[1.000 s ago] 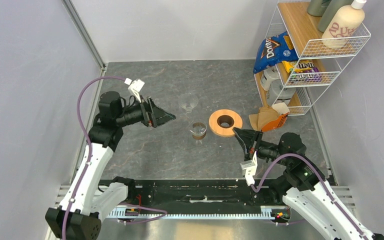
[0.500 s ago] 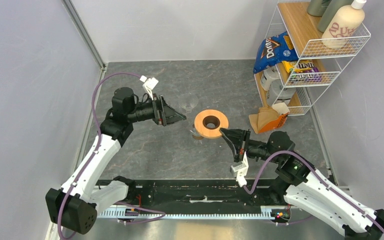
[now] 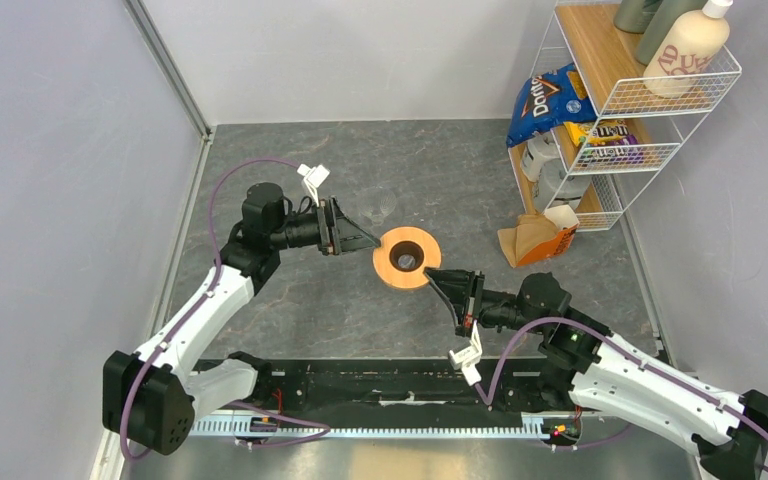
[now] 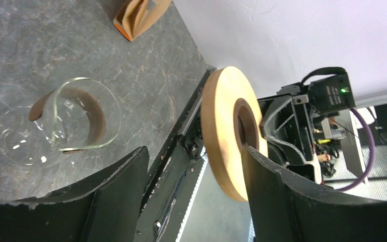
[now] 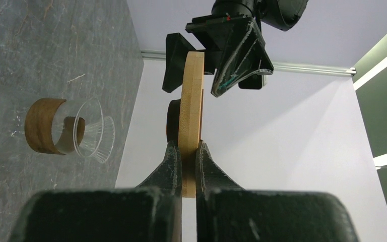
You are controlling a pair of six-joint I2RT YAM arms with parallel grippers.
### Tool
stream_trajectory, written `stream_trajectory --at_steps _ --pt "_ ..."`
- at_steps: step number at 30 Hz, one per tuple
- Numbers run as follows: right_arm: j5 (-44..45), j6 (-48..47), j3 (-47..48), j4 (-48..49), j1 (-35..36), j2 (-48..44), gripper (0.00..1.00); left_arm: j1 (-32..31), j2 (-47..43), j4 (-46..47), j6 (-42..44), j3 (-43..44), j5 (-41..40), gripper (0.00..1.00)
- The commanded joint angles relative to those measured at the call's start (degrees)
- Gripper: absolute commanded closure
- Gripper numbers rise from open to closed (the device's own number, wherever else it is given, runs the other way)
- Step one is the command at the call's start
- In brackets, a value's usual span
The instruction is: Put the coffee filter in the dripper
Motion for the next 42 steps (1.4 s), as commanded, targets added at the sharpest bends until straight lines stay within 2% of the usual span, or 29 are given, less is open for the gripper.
stream_trajectory --at_steps 1,5,11,12,13,14,16,17,19,21,22,24,26,27,30,33,38,42 --pt "1.4 -3.3 -0.7 4.9 1.4 -0.5 1.00 -0.8 -0.3 9.9 -7.9 -1.4 5.1 0.27" --pt "2.9 -3.4 -0.6 6.5 2.2 0.9 1.00 -1.4 -0.9 14.5 -11.4 -4.2 6.9 0.36" --pt "3.3 -2.8 -0.8 7.7 2.9 2.1 1.00 -1.9 -0.9 15.9 -12.7 -5.5 7.5 0.46" --pt "3.5 -2.7 -0.8 7.9 3.0 2.3 1.00 -1.9 -0.7 16.4 -13.2 -5.5 7.8 0.51" --pt "3.7 -2.7 -0.9 8.1 3.1 2.3 1.00 -1.9 -0.7 16.7 -13.6 -5.5 8.1 0.60" --pt "3.9 -2.4 -1.0 8.1 3.1 2.4 1.00 -1.9 -0.7 16.9 -14.0 -5.6 8.1 0.75" --pt "4.2 -2.0 -1.3 7.8 3.2 2.2 1.00 -1.9 -0.9 17.3 -14.8 -6.0 8.0 0.91" --pt "4.8 -1.6 -1.4 7.4 3.3 2.1 0.96 -1.8 -0.8 17.9 -15.8 -6.4 8.0 0.97" --pt "6.2 0.6 -1.2 6.0 3.3 1.6 0.80 -0.9 -0.7 21.9 -20.6 -8.6 8.2 0.98" --pt "8.7 4.0 -0.1 2.6 3.3 0.9 0.74 0.9 -0.3 25.9 -23.8 -9.9 8.3 0.98" --pt "10.3 6.5 0.5 1.5 3.3 0.7 0.67 1.6 -0.1 26.9 -24.6 -10.1 8.4 0.98" --pt "13.6 12.1 2.5 -2.7 3.3 0.3 0.45 3.0 0.7 27.5 -25.4 -9.9 8.7 0.98" --pt "16.7 19.7 5.6 -8.9 3.3 0.2 0.16 4.1 1.1 29.9 -27.0 -10.3 8.0 0.98" --pt "18.5 23.8 7.0 -11.2 3.3 0.5 0.06 4.5 1.2 30.3 -27.5 -10.3 7.3 0.98" --pt "25.4 40.9 12.7 -19.9 3.3 2.4 0.03 5.7 2.9 32.6 -29.6 -10.5 6.2 0.98" --pt "28.6 58.0 18.5 -28.0 2.6 5.6 0.03 5.9 6.0 36.2 -32.1 -10.3 5.8 0.98" --pt "23.2 79.0 24.7 -38.5 -3.1 9.2 0.03 6.0 9.1 37.3 -32.7 -9.4 6.0 0.98" --pt "15.7 92.1 26.9 -41.9 -7.3 11.0 0.04 6.0 10.5 37.6 -31.7 -9.6 5.1 0.98"
